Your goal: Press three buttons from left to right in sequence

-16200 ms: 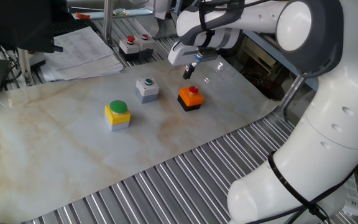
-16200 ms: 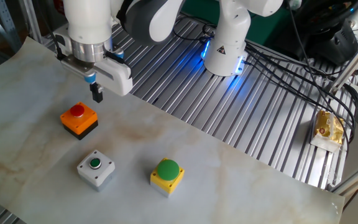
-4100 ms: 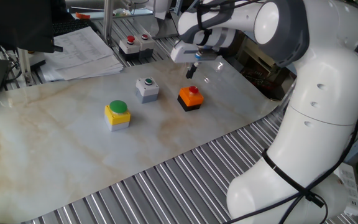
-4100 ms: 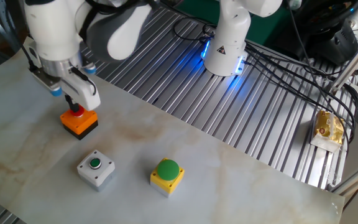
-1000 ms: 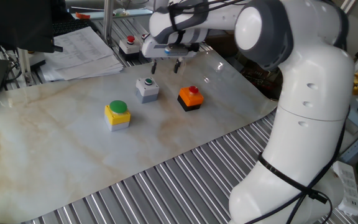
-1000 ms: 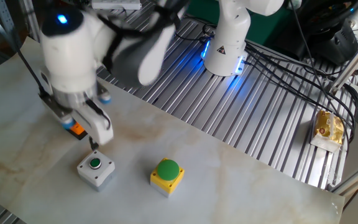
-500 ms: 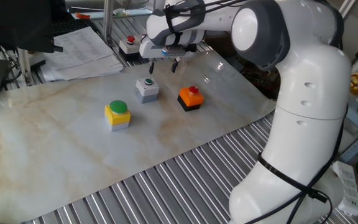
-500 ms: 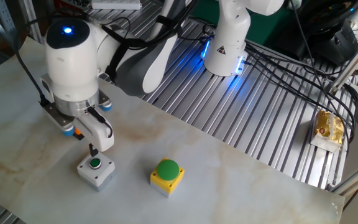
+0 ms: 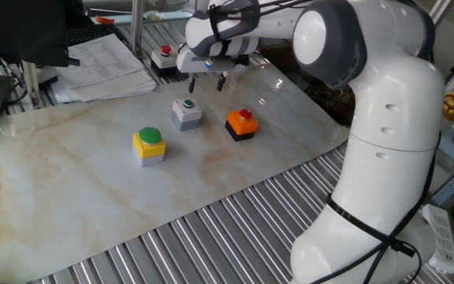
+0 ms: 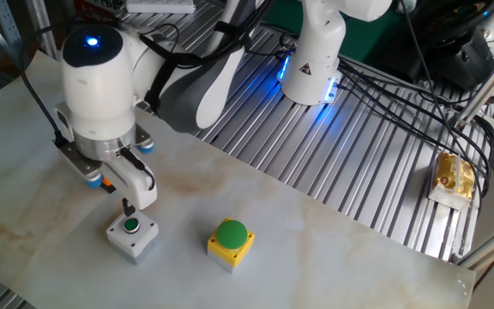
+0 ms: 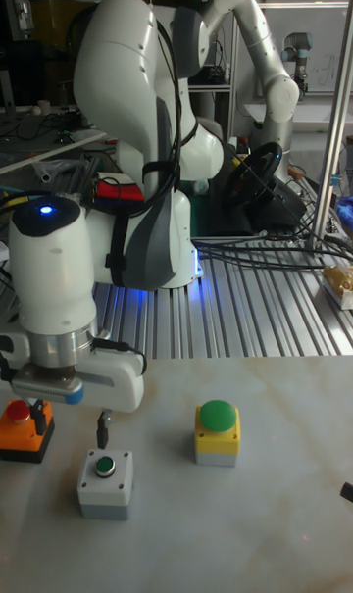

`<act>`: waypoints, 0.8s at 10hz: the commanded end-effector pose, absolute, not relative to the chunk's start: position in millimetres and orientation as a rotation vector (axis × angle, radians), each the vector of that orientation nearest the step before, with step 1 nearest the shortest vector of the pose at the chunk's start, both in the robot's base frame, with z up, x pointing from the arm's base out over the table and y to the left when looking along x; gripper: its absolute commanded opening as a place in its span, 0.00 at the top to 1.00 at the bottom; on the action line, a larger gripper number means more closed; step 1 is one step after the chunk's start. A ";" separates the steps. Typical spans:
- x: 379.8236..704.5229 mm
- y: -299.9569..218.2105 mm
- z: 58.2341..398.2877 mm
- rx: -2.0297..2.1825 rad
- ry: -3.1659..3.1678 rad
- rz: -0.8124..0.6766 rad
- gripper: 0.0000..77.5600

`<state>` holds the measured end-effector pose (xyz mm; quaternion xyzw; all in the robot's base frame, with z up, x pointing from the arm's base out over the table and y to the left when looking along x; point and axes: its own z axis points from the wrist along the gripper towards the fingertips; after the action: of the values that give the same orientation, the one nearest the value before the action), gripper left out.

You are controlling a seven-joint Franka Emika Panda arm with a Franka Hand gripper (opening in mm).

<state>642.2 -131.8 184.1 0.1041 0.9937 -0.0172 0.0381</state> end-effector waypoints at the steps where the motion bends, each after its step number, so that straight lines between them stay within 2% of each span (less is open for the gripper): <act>1: 649.0 -132.6 189.2 0.324 3.040 -0.049 0.00; 8: 648.4 -132.5 188.9 0.322 3.039 -0.051 0.00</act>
<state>647.7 -132.2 187.2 0.1055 0.9934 -0.0161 0.0409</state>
